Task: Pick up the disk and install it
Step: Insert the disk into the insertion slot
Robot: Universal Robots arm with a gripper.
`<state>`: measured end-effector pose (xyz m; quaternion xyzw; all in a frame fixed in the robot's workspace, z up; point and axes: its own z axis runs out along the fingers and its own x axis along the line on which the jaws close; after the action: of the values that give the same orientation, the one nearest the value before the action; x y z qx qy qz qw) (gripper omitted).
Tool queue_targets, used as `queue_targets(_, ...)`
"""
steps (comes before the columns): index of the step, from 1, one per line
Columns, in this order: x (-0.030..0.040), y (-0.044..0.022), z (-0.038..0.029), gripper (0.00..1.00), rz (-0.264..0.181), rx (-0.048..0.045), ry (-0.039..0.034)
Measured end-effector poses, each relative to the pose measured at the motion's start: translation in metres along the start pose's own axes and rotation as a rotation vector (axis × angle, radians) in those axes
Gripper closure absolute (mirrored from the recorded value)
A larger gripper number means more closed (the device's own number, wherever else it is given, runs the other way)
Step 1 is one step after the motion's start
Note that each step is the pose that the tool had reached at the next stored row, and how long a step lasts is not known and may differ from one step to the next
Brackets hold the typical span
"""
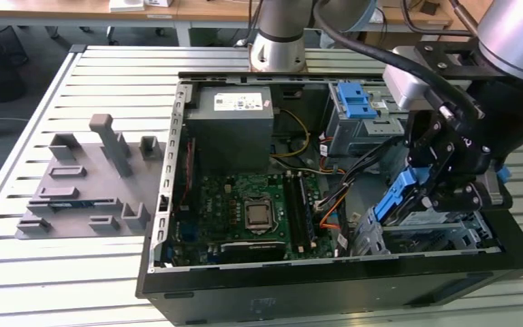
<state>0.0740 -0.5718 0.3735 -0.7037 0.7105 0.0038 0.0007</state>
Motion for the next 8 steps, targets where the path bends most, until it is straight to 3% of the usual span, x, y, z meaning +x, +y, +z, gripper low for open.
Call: queue_targets(8, 0.0001, 0.0, 0.0093, 0.64, 0.0, 0.0, 0.0)
